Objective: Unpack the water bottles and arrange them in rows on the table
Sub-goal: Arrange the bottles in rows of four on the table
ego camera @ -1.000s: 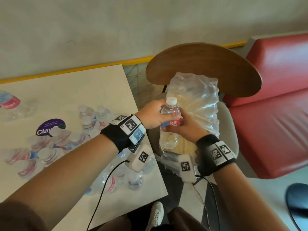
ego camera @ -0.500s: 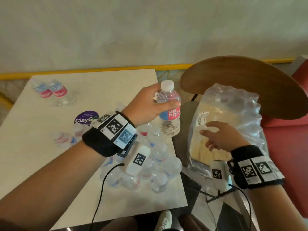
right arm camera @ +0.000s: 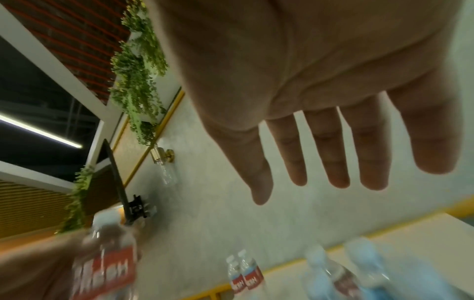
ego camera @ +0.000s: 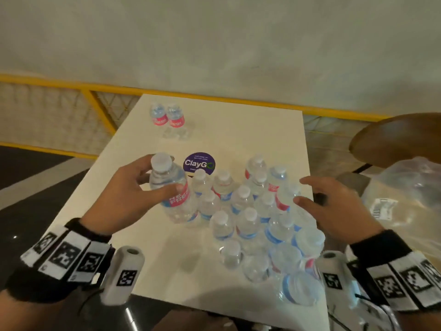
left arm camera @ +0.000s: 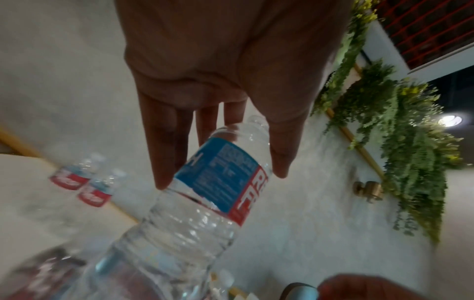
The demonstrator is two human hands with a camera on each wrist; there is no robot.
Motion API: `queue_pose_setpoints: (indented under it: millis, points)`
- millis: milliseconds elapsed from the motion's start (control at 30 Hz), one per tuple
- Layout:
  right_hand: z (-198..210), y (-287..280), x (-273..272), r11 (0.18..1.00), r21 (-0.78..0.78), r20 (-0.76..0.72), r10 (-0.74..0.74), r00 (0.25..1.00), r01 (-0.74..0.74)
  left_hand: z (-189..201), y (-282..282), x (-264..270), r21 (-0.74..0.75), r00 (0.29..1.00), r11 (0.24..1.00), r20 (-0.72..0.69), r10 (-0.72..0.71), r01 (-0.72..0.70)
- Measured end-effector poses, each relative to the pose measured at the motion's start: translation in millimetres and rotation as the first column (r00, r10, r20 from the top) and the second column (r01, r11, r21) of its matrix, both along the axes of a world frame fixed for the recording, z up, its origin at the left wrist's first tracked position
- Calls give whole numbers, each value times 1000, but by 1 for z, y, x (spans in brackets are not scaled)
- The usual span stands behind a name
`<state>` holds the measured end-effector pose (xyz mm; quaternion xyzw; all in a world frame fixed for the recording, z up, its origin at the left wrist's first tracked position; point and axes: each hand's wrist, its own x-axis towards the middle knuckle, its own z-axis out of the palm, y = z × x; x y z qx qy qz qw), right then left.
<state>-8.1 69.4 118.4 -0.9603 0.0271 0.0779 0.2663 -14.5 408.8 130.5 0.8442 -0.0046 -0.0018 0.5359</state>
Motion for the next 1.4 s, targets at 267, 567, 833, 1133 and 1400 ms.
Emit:
queue_pose_setpoints:
  millis: [267, 567, 833, 1133, 1400]
  points:
    - [24, 74, 51, 972, 44, 64, 228, 972, -231, -72, 29, -22, 50, 993, 995, -78, 92, -88]
    - [-4, 140, 100, 810, -140, -163, 549, 820, -570, -132, 26, -4, 105, 913, 931, -184, 363, -349]
    - [-37, 176, 115, 728, -185, -257, 613, 748, -660, -154, 35, 35, 91, 892, 919, -222, 394, -384]
    - [-43, 166, 111, 826, -191, -245, 484, 840, -531, -146, 45, 63, 45, 936, 978, -286, 208, -203]
    - [-39, 61, 74, 961, -192, -255, 147, 956, -199, -116, 32, 68, 244, 999, 969, 21, 44, -48]
